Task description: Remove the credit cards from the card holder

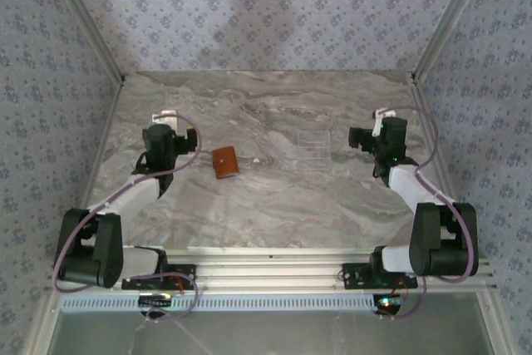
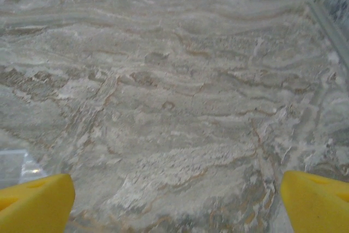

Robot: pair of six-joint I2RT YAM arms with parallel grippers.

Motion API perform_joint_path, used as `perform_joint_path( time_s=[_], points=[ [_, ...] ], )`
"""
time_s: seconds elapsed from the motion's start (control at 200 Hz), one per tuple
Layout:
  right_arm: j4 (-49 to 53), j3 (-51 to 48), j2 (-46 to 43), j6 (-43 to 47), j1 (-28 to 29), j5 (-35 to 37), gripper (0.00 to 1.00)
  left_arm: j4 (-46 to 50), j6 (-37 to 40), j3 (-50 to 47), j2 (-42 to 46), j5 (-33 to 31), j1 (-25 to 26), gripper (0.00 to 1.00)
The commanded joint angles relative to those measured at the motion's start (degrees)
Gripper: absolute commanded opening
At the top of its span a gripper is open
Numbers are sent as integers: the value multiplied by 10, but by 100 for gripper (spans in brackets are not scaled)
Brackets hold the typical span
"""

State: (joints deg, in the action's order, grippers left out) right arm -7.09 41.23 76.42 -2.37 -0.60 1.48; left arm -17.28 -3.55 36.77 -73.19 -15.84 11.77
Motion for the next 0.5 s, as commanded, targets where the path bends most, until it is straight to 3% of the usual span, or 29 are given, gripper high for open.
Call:
perform_joint_path(
  time_s=[0.0, 0.17, 0.25, 0.335, 0.495],
  points=[
    [192, 41, -21, -31, 0, -45, 95, 169, -68, 52, 25, 4, 22, 99],
    [303, 97, -19, -83, 8, -115, 88, 319, -117, 122, 23, 18, 68, 99],
    [348, 125, -3, -89, 23, -132, 76, 375, -120, 150, 17, 14, 93, 99],
    [381, 149, 16, -83, 40, -153, 71, 431, -138, 178, 5, 19, 113, 100],
    [411, 169, 45, -89, 70, -145, 63, 494, -197, 214, -26, 32, 142, 99]
  ],
)
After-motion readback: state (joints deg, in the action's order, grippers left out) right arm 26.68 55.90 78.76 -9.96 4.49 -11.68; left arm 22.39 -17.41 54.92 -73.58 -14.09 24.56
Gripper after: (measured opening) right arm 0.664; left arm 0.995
